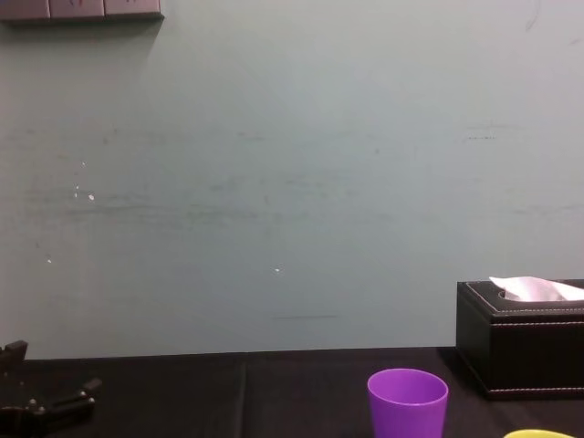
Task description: Stack the three plastic cups sequentially using one hand.
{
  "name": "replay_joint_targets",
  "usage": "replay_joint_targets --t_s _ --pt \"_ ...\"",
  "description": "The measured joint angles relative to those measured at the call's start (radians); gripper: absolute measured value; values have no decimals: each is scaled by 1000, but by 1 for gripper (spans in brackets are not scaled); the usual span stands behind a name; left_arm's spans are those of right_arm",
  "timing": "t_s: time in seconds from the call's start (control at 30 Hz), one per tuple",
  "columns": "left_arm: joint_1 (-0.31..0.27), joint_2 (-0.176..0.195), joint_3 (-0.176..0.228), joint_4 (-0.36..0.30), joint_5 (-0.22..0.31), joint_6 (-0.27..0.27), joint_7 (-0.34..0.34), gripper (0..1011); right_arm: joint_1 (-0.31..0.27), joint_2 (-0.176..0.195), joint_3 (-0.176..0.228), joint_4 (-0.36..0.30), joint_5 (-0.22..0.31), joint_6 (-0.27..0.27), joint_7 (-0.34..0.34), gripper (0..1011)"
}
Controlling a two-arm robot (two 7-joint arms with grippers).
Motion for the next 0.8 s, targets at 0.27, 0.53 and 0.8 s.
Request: replay_joint_targets --t_s 0.27,0.53,0.8 --pt "0 0 0 0 0 0 0 1011 -13 8 7 -30 6 8 0 738" --pt "0 0 0 0 0 0 0 1011 -45 41 38 -134 42 58 -13 737" --pt "0 0 0 0 0 0 0 1011 -50 77 77 -237 87 159 -54 737"
